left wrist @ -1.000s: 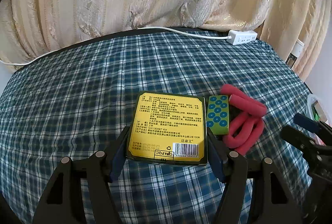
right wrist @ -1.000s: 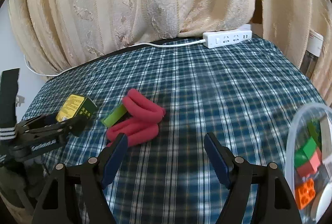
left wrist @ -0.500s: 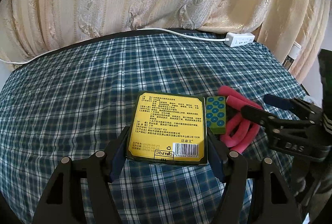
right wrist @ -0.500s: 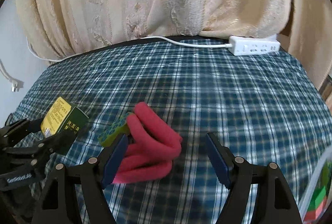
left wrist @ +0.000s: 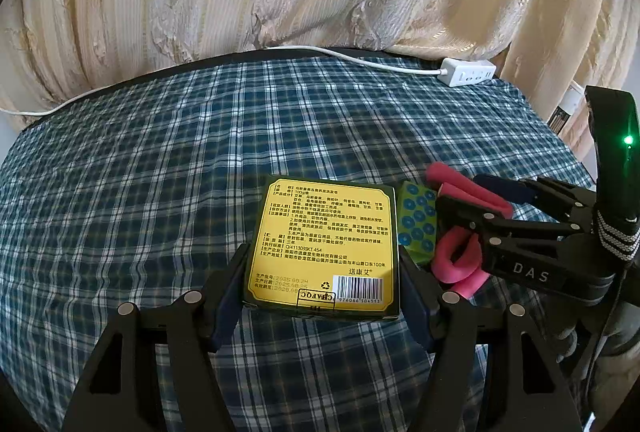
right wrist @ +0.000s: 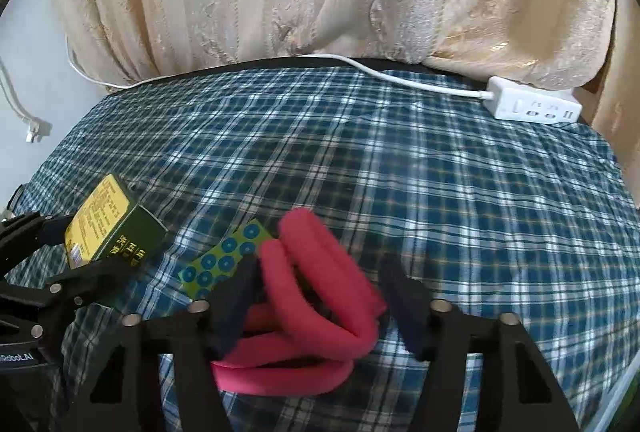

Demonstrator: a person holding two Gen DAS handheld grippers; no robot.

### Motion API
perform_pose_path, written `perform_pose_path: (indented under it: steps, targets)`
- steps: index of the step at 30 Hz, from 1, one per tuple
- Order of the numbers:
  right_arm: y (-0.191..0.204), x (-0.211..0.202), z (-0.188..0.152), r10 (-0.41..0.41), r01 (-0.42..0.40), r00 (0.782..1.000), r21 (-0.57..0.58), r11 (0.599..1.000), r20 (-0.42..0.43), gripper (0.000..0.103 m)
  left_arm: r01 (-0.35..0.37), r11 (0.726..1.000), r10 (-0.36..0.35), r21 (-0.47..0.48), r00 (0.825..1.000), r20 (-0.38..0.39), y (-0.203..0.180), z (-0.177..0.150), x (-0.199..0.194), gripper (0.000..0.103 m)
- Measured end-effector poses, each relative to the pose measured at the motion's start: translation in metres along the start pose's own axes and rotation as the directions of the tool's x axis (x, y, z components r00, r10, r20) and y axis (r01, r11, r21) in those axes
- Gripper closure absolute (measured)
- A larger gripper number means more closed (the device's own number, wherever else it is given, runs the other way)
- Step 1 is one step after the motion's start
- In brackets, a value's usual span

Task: Organize objects
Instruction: 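Grasp the pink foam loop with the right tool while the left tool holds the yellow box, then lift the pink foam loop with the right tool and carry it toward the bowl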

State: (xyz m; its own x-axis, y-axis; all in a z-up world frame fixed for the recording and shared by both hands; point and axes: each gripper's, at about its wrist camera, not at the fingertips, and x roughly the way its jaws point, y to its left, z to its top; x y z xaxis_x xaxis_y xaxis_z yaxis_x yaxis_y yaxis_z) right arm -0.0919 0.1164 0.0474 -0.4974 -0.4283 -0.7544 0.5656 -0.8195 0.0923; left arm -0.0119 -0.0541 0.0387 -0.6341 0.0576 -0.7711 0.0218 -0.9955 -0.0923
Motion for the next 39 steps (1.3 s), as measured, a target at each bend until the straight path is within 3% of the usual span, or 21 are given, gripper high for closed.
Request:
perform_pose_path:
  steps: [7,12,34,39]
  targets:
    - [-0.004,-0.005,-0.002,-0.006,0.006,1.0,0.032,0.999,0.01,0.051,0.005,1.0,-0.005,0.004,1.0,0.003,-0.001,0.0,-0.002,0.035]
    - [-0.011,-0.018,-0.006,-0.015,0.012,0.999,0.088,0.996,0.031,0.065,0.013,1.0,-0.013,0.009,1.0,0.011,-0.003,0.0,-0.005,0.035]
    - [-0.023,-0.057,-0.053,-0.076,0.068,0.997,0.201,0.977,0.032,0.065,0.043,0.998,-0.044,0.042,0.999,0.029,-0.017,-0.004,-0.016,0.035]
    - [-0.021,-0.058,-0.056,-0.071,0.062,0.997,0.211,0.976,0.036,0.059,0.048,0.998,-0.05,0.045,0.998,0.033,-0.017,-0.004,-0.018,0.035]
